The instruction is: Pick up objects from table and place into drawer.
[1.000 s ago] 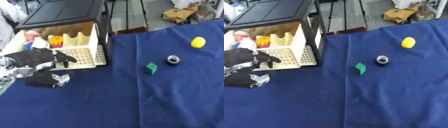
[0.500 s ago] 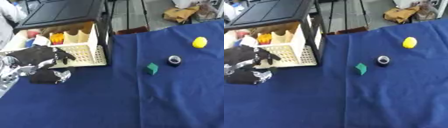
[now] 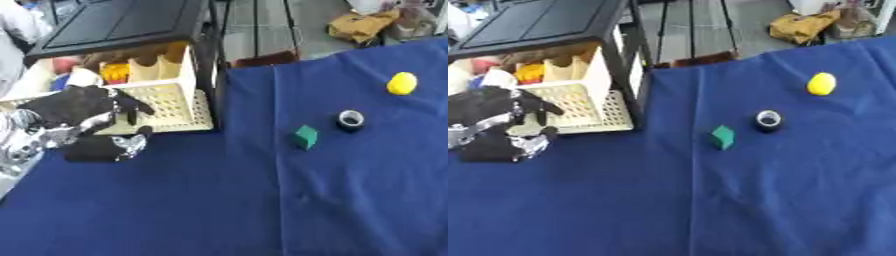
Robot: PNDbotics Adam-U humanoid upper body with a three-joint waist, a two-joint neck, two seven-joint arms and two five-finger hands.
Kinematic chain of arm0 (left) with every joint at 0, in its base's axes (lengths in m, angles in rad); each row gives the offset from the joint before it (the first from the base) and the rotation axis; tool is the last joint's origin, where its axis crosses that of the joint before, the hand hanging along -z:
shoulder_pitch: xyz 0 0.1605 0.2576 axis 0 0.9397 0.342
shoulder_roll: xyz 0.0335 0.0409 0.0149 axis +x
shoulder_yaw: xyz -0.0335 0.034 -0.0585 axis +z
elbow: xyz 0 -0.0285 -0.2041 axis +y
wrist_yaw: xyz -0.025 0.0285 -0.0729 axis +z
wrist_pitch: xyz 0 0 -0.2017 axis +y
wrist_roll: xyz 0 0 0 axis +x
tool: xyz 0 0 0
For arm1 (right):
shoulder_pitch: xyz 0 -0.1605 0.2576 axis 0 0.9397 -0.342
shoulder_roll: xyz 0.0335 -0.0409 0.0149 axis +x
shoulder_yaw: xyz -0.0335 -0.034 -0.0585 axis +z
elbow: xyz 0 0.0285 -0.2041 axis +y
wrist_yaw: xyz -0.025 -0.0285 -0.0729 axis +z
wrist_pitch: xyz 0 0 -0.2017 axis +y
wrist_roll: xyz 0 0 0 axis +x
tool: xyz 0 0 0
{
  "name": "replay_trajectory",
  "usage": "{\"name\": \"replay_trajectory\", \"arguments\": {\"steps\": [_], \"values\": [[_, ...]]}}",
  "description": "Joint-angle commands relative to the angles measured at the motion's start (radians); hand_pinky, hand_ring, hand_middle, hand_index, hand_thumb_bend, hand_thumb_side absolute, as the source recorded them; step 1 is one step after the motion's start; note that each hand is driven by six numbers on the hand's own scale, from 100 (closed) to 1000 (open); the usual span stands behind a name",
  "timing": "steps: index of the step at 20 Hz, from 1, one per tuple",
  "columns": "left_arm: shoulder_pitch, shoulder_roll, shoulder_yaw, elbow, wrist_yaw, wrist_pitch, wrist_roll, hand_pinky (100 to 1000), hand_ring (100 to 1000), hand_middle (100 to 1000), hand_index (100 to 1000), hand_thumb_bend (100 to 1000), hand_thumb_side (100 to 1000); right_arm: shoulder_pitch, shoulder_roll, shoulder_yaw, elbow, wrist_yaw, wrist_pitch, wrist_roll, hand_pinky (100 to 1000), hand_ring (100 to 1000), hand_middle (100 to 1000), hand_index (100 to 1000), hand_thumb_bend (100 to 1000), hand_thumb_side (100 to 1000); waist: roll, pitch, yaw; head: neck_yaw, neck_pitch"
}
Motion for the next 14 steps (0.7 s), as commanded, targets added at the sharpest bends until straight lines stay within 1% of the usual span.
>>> {"name": "replay_trajectory", "arguments": {"steps": [1, 7, 8, 14], "values": [[-0.016, 0.015, 0.012, 0.026, 0.001, 0.009, 0.015, 242, 478, 746, 1000, 100, 998, -0.012, -0.011, -0.002, -0.016, 0.012, -0.002, 0.007, 436, 612, 525, 591, 100, 970, -0.005, -0.013, -0.003, 0.007, -0.018], [-0.031, 0.015, 0.015, 0.052, -0.026, 0.010, 0.061, 245, 482, 756, 1000, 100, 991, -0.013, -0.009, 0.000, -0.016, 0.015, -0.001, 0.015, 436, 611, 524, 590, 100, 971, -0.001, -0.008, -0.008, 0.009, -0.023], [-0.033, 0.015, 0.016, 0.056, -0.029, 0.010, 0.066, 249, 493, 772, 1000, 100, 977, -0.013, -0.009, 0.000, -0.016, 0.015, -0.002, 0.016, 435, 611, 523, 589, 100, 971, -0.001, -0.006, -0.010, 0.010, -0.025], [-0.046, 0.009, 0.017, 0.104, -0.048, 0.009, 0.091, 255, 494, 771, 1000, 100, 982, -0.017, -0.006, 0.001, -0.016, 0.021, -0.008, 0.023, 435, 610, 522, 588, 100, 970, 0.002, 0.006, -0.022, 0.022, -0.035]]}}
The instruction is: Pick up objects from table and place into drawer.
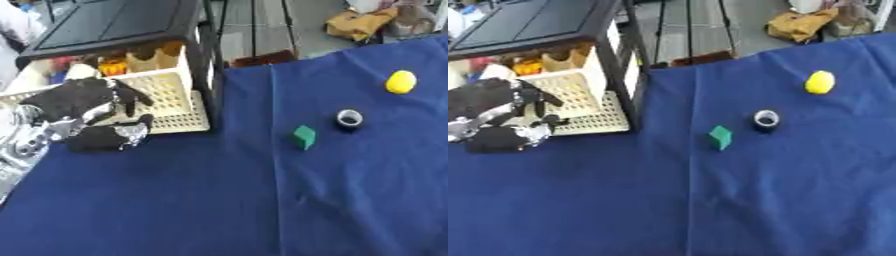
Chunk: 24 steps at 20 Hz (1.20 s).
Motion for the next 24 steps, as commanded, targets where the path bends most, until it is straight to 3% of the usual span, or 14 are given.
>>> {"name": "replay_trajectory", "arguments": {"steps": [1, 12, 13, 14, 15, 16, 24], "values": [[-0.007, 0.016, 0.012, 0.048, -0.016, 0.004, 0.011, 253, 498, 792, 1000, 100, 983, -0.015, -0.008, -0.005, -0.016, 0.012, -0.004, 0.006, 434, 610, 521, 587, 100, 970, -0.005, -0.012, -0.005, 0.009, -0.018], [-0.023, 0.007, 0.011, 0.080, -0.003, 0.000, 0.068, 246, 516, 839, 1000, 100, 1000, -0.013, -0.003, -0.003, -0.016, 0.030, -0.010, 0.017, 432, 609, 518, 583, 100, 970, 0.000, 0.002, -0.017, 0.015, -0.026], [-0.023, 0.007, 0.009, 0.082, 0.001, -0.001, 0.068, 248, 491, 761, 1000, 100, 1000, -0.013, -0.003, -0.003, -0.016, 0.031, -0.010, 0.018, 432, 608, 518, 583, 100, 970, 0.000, 0.002, -0.018, 0.015, -0.025], [-0.020, 0.006, 0.003, 0.085, 0.007, -0.006, 0.062, 248, 490, 754, 1000, 100, 1000, -0.010, -0.002, -0.003, -0.016, 0.033, -0.010, 0.019, 432, 608, 517, 582, 100, 970, 0.000, 0.001, -0.018, 0.015, -0.023], [-0.017, 0.006, -0.004, 0.087, 0.013, -0.012, 0.051, 245, 475, 653, 1000, 100, 1000, -0.007, -0.001, -0.003, -0.016, 0.035, -0.010, 0.020, 431, 608, 517, 582, 100, 971, -0.001, 0.000, -0.017, 0.014, -0.019], [-0.014, 0.009, -0.009, 0.085, 0.016, -0.019, 0.038, 245, 472, 631, 1000, 100, 1000, -0.004, 0.000, -0.004, -0.016, 0.037, -0.010, 0.020, 431, 608, 517, 582, 100, 971, -0.001, -0.002, -0.015, 0.013, -0.016], [0.070, 0.076, -0.032, 0.008, -0.011, -0.093, -0.077, 287, 477, 599, 975, 100, 1000, 0.018, -0.001, -0.007, -0.016, 0.043, -0.001, 0.007, 435, 607, 519, 583, 100, 971, -0.008, -0.027, 0.015, 0.009, 0.013]]}}
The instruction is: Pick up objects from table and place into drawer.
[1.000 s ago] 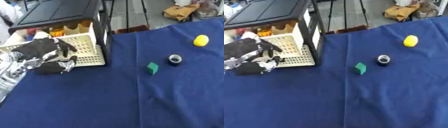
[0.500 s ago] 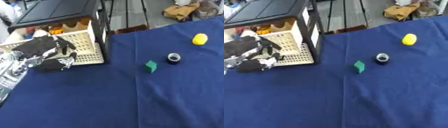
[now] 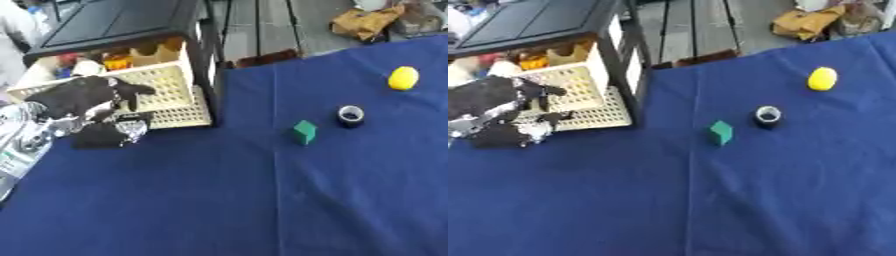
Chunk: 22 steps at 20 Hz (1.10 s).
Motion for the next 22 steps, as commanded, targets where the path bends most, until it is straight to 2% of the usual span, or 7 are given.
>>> {"name": "replay_trajectory", "arguments": {"steps": [1, 7, 11, 13, 16, 22], "values": [[0.039, 0.045, -0.014, -0.024, 0.011, -0.036, -0.056, 290, 478, 601, 974, 100, 1000, -0.001, -0.017, -0.008, -0.016, 0.007, 0.006, -0.008, 436, 608, 519, 583, 100, 970, -0.015, -0.022, 0.007, -0.004, 0.013], [0.079, 0.079, 0.040, -0.086, 0.056, -0.049, -0.145, 289, 478, 596, 978, 100, 1000, 0.012, -0.021, -0.012, -0.016, 0.003, 0.008, -0.017, 438, 610, 520, 584, 100, 968, -0.021, -0.039, 0.027, -0.014, 0.022], [0.078, 0.085, 0.080, -0.109, 0.051, -0.011, -0.205, 300, 492, 616, 985, 100, 1000, 0.013, -0.020, -0.012, -0.016, 0.000, 0.012, -0.018, 439, 610, 520, 584, 100, 968, -0.021, -0.042, 0.030, -0.015, 0.018], [0.074, 0.080, 0.098, -0.109, 0.040, 0.013, -0.231, 284, 503, 655, 1000, 100, 1000, 0.014, -0.020, -0.013, -0.016, 0.000, 0.012, -0.017, 439, 610, 519, 583, 100, 968, -0.020, -0.041, 0.027, -0.015, 0.014], [0.069, 0.073, 0.109, -0.099, 0.040, 0.047, -0.241, 280, 511, 686, 1000, 100, 1000, 0.015, -0.019, -0.013, -0.016, 0.004, 0.012, -0.013, 438, 609, 519, 583, 100, 968, -0.018, -0.038, 0.023, -0.014, 0.010], [0.058, 0.061, 0.105, -0.041, 0.022, 0.071, -0.231, 386, 583, 766, 1000, 100, 1000, 0.009, -0.016, -0.014, -0.016, 0.009, 0.010, -0.010, 438, 609, 518, 584, 100, 969, -0.014, -0.027, 0.012, -0.004, -0.002]]}}
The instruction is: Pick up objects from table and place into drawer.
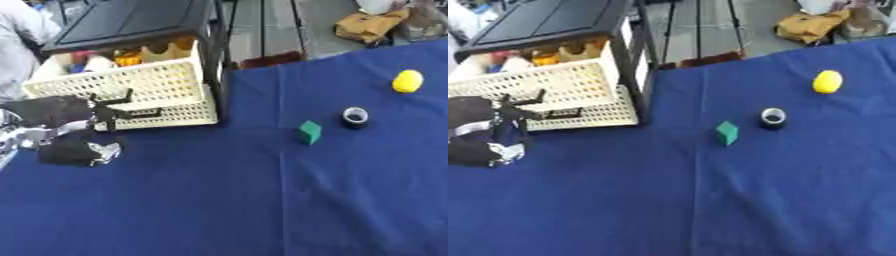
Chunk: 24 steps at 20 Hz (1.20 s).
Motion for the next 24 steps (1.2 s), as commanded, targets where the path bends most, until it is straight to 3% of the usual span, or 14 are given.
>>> {"name": "replay_trajectory", "arguments": {"steps": [1, 8, 13, 15, 20, 24], "values": [[-0.021, 0.019, 0.014, 0.031, -0.023, 0.007, 0.008, 405, 598, 777, 1000, 100, 1000, -0.013, -0.015, -0.008, -0.016, 0.010, -0.002, 0.002, 438, 609, 518, 584, 100, 970, -0.003, -0.016, -0.002, 0.008, -0.017], [-0.046, -0.006, 0.007, 0.121, -0.049, 0.011, 0.051, 430, 648, 844, 1000, 100, 1000, -0.017, -0.009, -0.007, -0.016, 0.023, 0.000, 0.008, 435, 607, 515, 583, 100, 973, 0.001, -0.003, -0.015, 0.018, -0.031], [-0.060, -0.018, 0.005, 0.141, -0.019, 0.027, 0.108, 410, 638, 828, 1000, 100, 1000, -0.014, -0.004, -0.007, -0.016, 0.042, 0.002, 0.012, 433, 606, 513, 582, 100, 976, 0.004, 0.006, -0.019, 0.021, -0.037], [-0.066, -0.020, 0.007, 0.140, -0.002, 0.037, 0.133, 387, 623, 782, 1000, 100, 1000, -0.012, -0.002, -0.005, -0.016, 0.049, 0.002, 0.015, 432, 605, 512, 582, 100, 976, 0.005, 0.009, -0.020, 0.022, -0.039], [-0.069, -0.012, 0.005, 0.141, 0.027, 0.058, 0.190, 346, 564, 630, 810, 100, 1000, -0.006, 0.002, -0.002, -0.016, 0.068, -0.005, 0.022, 430, 604, 510, 582, 100, 975, 0.007, 0.012, -0.022, 0.026, -0.039], [-0.079, -0.014, 0.003, 0.144, 0.023, 0.064, 0.207, 287, 519, 580, 771, 100, 1000, -0.019, 0.003, 0.003, -0.016, 0.068, -0.002, 0.021, 431, 604, 510, 583, 100, 973, 0.009, 0.014, -0.026, 0.030, -0.045]]}}
